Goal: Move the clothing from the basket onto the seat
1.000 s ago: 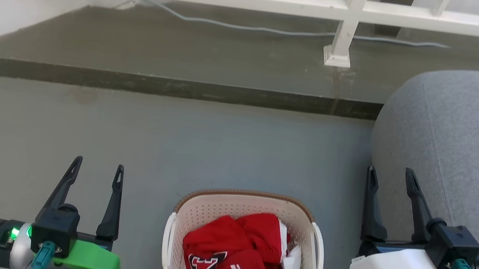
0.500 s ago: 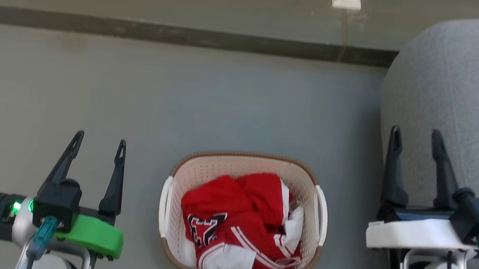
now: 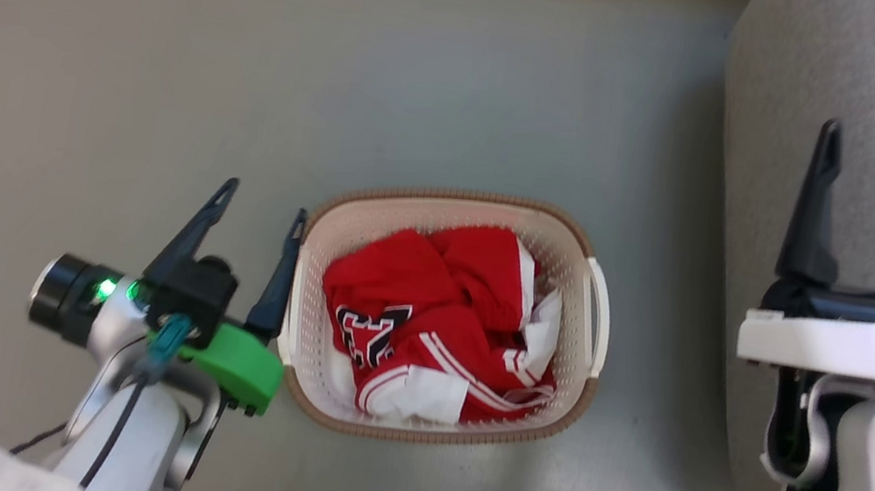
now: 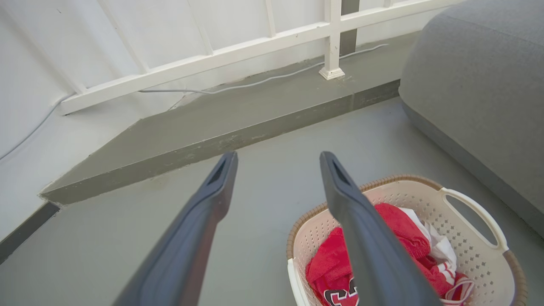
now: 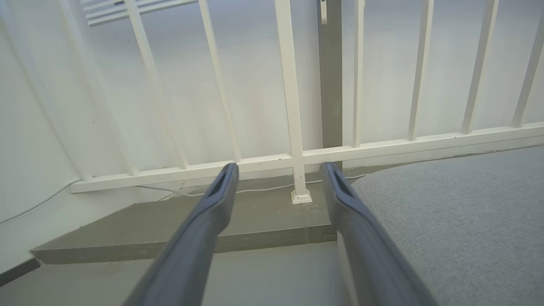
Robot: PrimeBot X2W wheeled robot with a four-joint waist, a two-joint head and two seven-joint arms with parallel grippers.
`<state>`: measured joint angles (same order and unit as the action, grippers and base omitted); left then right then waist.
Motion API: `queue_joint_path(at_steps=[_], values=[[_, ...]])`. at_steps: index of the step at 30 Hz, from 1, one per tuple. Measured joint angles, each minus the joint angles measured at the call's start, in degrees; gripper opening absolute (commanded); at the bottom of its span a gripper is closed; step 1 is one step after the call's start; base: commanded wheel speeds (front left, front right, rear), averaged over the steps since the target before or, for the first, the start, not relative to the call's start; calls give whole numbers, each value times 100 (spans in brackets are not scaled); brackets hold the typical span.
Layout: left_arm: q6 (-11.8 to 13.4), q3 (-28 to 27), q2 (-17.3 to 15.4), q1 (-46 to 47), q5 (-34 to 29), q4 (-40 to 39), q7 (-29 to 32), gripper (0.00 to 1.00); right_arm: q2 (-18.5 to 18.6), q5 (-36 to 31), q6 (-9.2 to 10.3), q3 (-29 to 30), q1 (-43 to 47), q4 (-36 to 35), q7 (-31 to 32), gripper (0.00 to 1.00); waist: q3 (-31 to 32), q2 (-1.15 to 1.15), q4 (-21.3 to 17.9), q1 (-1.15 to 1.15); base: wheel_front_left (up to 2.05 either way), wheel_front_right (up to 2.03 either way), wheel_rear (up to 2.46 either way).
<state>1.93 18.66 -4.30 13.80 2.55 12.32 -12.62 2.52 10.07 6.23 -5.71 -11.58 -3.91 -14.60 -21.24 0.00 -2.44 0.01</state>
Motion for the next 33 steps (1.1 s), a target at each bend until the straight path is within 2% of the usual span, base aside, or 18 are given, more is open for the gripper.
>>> queue_joint_path(at_steps=[23, 33], values=[[-604, 739, 125, 2045, -488, 1574, 434, 100, 16, 108, 27, 376, -1338, -428, 0, 100, -1885, 0, -214, 0, 0, 0, 0], [-856, 1316, 137, 2365, -654, 2426, 509, 100, 31, 122, 42, 441, -1708, -419, 0, 100, -2509, 0, -396, 0, 0, 0, 0]])
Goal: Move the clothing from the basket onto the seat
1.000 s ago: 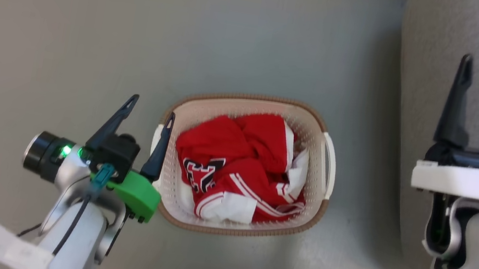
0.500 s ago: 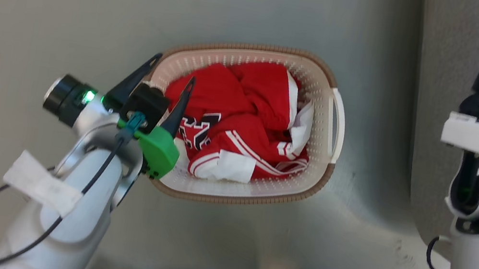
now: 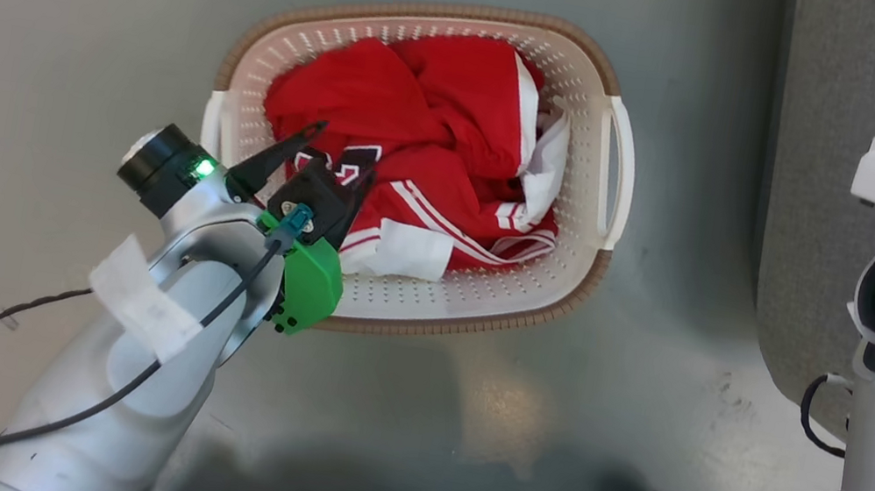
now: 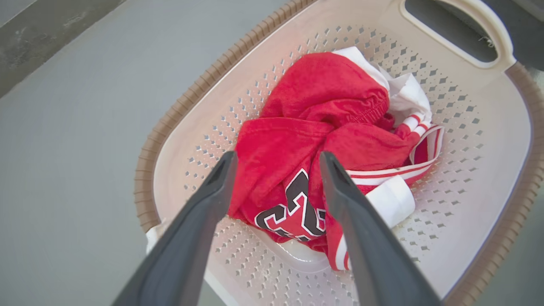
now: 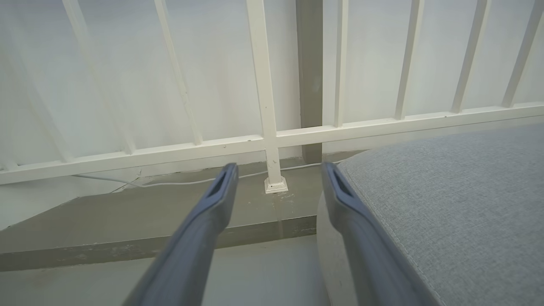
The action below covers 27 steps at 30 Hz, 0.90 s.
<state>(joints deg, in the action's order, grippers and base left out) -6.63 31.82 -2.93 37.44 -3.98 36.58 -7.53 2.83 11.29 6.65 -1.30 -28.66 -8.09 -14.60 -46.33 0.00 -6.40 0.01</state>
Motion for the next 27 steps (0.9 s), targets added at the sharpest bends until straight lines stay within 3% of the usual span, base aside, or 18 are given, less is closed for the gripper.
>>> queue_joint_path(at_steps=[13, 27], values=[[-48, 545, -8, 541, -90, 818, 338, 100, 1, 187, 2, -179, -203, -11, 0, 100, -400, 0, -268, 0, 0, 0, 0], [-49, 1230, -238, 1141, -90, 1628, 599, 100, 0, 300, 44, -392, -407, -77, 0, 100, -797, 0, -596, -1, 0, 0, 0]])
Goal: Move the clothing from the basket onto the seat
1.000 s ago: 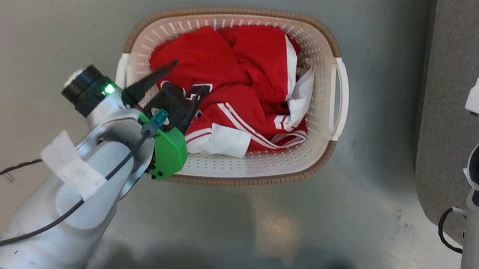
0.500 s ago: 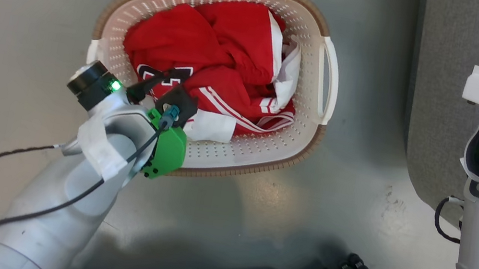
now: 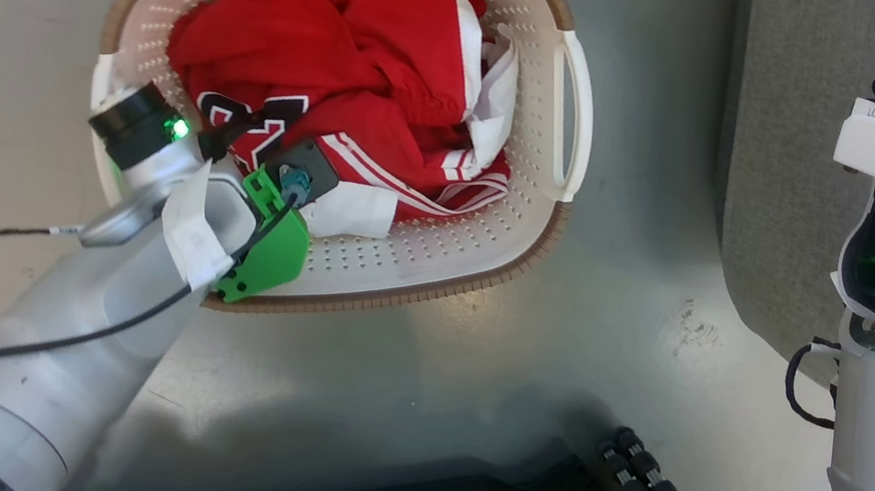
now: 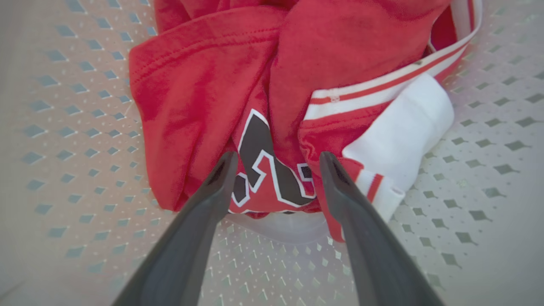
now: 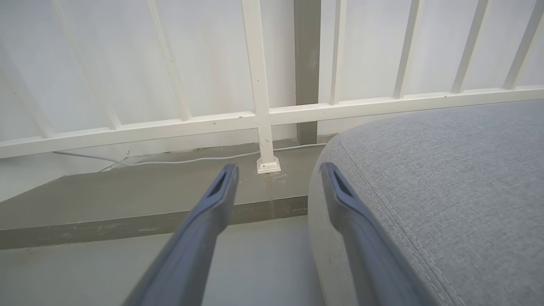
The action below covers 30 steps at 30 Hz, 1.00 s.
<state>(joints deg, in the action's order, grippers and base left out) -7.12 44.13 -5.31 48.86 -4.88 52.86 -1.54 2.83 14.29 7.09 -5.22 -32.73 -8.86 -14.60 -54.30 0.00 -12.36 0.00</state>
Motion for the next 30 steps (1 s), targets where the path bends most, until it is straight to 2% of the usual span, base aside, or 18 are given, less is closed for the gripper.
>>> queue_joint_path(at_steps=[20, 23, 24, 26, 27, 30], values=[[-4, 213, -155, 639, 118, 762, 266, 100, -2, 240, 5, -169, -84, -67, 0, 100, -246, 0, -405, 0, 0, 0, 0], [-26, 221, -152, 643, 122, 853, 309, 47, -2, 240, 5, -144, -82, -70, 0, 100, -245, 0, -426, 0, 0, 0, 0], [-26, 221, -148, 644, 138, 884, 310, 47, -2, 240, 5, -134, -82, -71, 0, 100, -246, 0, -433, 0, 0, 0, 0], [-26, 221, -137, 651, 203, 944, 310, 22, -2, 241, 7, -121, -81, -71, 0, 100, -248, 0, -445, 0, 0, 0, 0], [-26, 223, -135, 656, 248, 958, 310, 0, -2, 241, 7, -119, -81, -71, 0, 100, -249, 0, -450, 0, 0, 0, 0], [-26, 236, -134, 686, 314, 994, 309, 0, -2, 250, 7, -118, -81, -71, 0, 100, -252, 0, -467, 0, 0, 0, 0]])
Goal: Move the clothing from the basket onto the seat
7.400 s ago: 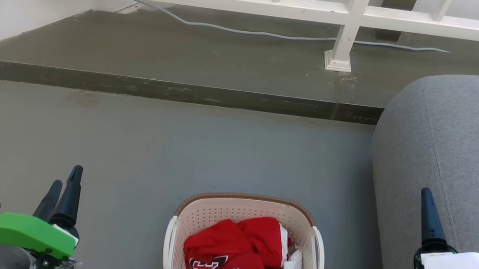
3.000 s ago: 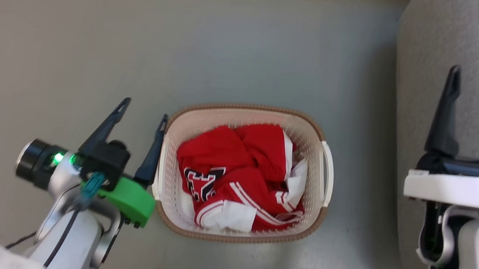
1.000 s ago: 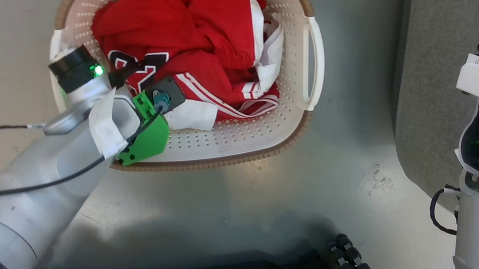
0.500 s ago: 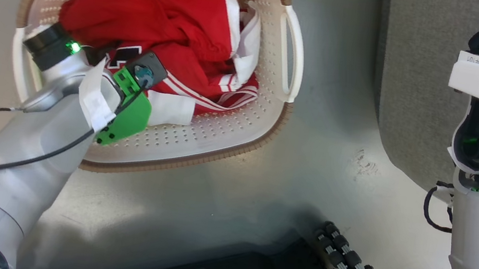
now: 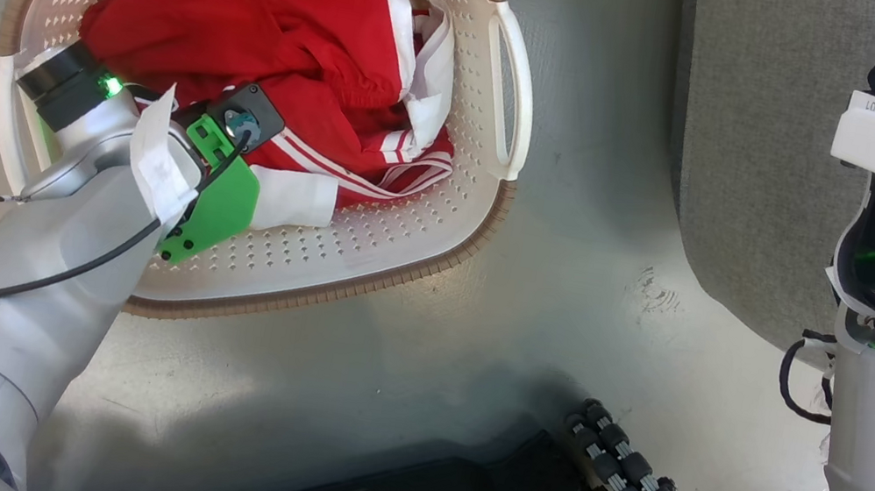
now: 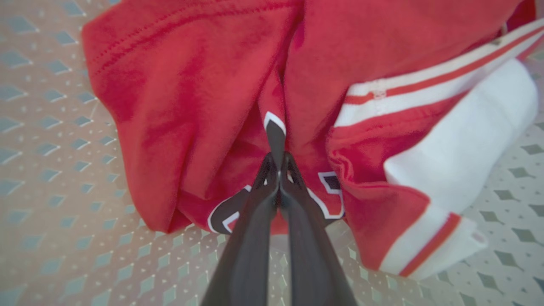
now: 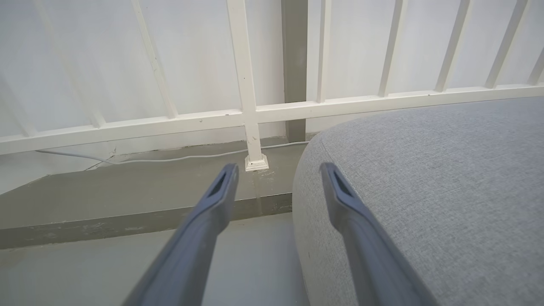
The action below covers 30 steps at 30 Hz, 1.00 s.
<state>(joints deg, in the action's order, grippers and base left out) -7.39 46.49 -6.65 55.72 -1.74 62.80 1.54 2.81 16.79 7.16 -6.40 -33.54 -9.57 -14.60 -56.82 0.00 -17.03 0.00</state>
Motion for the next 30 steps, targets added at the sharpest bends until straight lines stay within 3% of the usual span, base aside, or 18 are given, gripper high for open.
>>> queue_joint_path(at_steps=[12, 30], values=[[-1, 53, 201, 85, 188, 10, -276, 0, -1, 40, 0, 226, -1, 58, 0, 100, 115, 0, 39, 0, 0, 0, 0], [-1, -11, 381, 56, 869, -412, -1226, 0, -1, -332, 0, 452, 211, 614, 0, 100, 897, 0, 500, 0, 0, 0, 0]])
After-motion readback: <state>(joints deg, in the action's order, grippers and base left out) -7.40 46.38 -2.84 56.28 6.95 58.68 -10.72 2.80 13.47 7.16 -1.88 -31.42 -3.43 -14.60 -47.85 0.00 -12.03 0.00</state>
